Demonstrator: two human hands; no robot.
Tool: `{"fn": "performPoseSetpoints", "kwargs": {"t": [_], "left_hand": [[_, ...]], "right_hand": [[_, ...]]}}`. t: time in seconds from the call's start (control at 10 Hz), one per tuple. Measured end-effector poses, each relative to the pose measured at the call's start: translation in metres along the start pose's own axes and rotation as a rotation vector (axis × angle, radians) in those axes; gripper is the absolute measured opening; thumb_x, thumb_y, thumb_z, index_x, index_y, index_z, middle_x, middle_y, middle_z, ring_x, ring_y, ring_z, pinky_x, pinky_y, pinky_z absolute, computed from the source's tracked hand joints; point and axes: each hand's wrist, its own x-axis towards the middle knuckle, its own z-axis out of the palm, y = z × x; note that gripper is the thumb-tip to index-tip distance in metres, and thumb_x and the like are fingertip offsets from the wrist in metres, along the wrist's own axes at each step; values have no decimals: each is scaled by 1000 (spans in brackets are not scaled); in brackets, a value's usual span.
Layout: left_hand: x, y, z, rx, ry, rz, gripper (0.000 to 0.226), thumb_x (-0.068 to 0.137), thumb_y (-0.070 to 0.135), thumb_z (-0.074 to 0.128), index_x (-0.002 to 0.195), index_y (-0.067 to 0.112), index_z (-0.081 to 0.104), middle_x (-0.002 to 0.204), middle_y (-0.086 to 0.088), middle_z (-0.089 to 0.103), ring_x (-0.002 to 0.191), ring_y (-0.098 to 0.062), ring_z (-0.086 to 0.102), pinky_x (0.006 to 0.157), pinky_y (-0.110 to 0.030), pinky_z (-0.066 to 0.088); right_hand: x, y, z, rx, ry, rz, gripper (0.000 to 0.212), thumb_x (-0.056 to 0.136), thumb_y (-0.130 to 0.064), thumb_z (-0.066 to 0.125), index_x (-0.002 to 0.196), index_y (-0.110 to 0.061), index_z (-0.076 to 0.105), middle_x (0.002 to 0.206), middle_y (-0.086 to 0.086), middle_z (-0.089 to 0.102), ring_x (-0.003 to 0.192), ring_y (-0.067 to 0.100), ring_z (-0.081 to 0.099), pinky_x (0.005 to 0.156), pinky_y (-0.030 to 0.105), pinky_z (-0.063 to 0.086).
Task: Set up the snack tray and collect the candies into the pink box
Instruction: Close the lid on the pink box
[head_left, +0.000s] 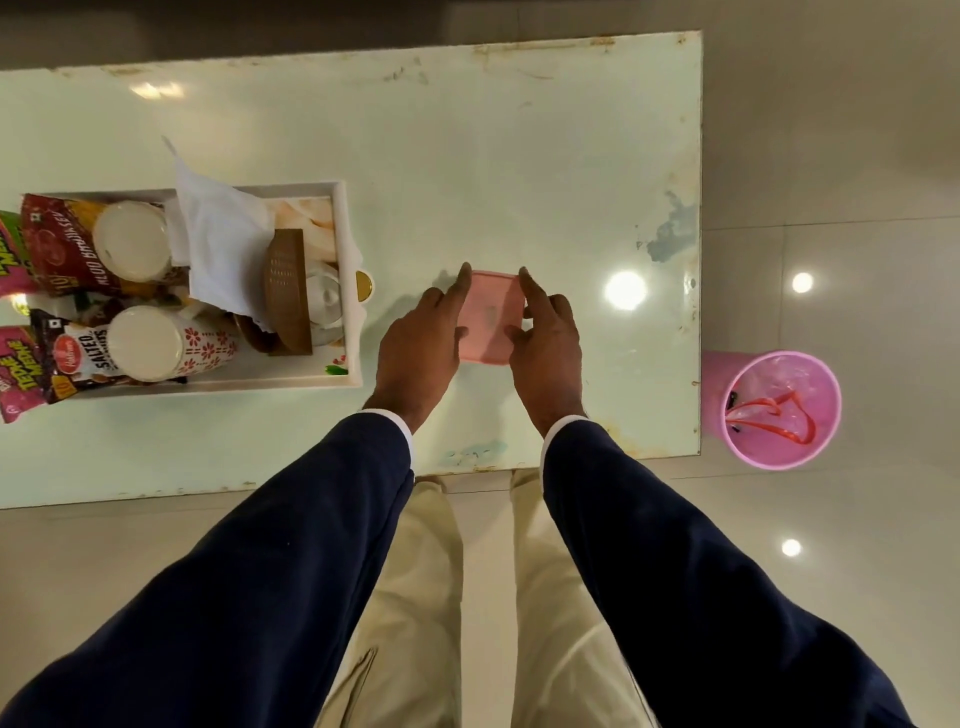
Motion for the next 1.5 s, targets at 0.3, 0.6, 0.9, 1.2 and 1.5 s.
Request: {"fn": "performPoseSetpoints", "kwargs": {"t": [0.3, 0.6, 0.9, 1.2, 1.5], "left_hand": [[3, -7, -13, 220, -180, 126, 94, 98, 18, 66, 164, 18, -1, 87, -6, 72, 52, -11, 41, 61, -31, 47], [-1, -9, -5, -147, -158, 13, 96, 98, 9, 65, 164, 31, -1, 98, -5, 67, 73, -12, 59, 76, -34, 60], [-12, -37, -27, -442, 56, -117, 66, 97, 5, 64, 156, 18, 38, 123, -10, 61, 99, -15, 58, 92, -34, 53], [-28, -81, -33, 66, 5, -76, 75, 100, 30, 61, 162, 26, 20, 140, -7, 53, 129, -32, 53, 96, -52, 51], [-27, -83, -42, 265, -21, 26, 76, 97, 35, 60, 161, 19, 20, 143, -10, 47, 125, -33, 50, 92, -49, 46]], "right_hand": [[11, -8, -13, -106, -124, 17, 72, 95, 2, 47, 155, -35, 32, 115, 1, 54, 103, 23, 60, 92, 42, 56], [14, -6, -10, 83, -105, 95, 70, 94, 5, 52, 151, -35, 41, 112, 2, 53, 101, 22, 61, 85, 50, 60], [36, -46, 9, 109, -185, 47, 54, 92, -4, 63, 141, -25, 53, 113, 15, 61, 107, 32, 62, 89, 53, 58], [39, -76, 53, 6, -229, 0, 46, 92, -2, 61, 136, -16, 56, 80, -5, 55, 100, 32, 66, 86, 52, 59], [20, -88, 49, -124, -189, 31, 48, 96, -14, 61, 142, -10, 45, 119, 14, 62, 113, 34, 63, 96, 48, 54]]}}
